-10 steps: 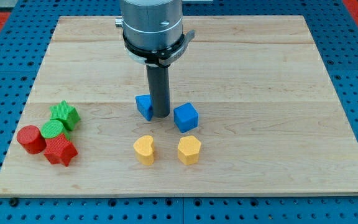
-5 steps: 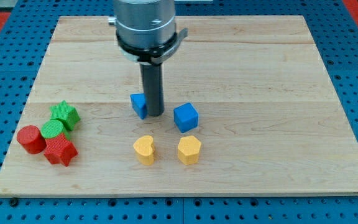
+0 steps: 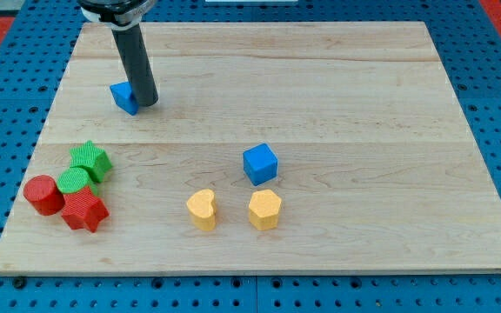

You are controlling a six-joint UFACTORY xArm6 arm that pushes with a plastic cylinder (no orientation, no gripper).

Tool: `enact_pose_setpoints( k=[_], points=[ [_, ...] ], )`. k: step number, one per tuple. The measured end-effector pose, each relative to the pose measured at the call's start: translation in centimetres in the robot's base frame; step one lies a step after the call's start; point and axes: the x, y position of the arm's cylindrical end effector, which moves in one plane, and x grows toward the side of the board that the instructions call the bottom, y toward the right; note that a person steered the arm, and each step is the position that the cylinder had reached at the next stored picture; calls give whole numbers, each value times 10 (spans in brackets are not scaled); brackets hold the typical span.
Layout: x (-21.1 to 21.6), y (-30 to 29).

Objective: Slide the blue triangle to the left center

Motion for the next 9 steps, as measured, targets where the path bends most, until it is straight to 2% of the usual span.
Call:
enact_pose_setpoints(
  k=[1, 2, 3, 4, 6, 7, 8, 9],
  points=[
    [-18, -6],
    [-10, -36],
    [-10, 10],
    [17, 31],
    [20, -47],
    [16, -66],
    [12, 13],
    [13, 143]
  ],
)
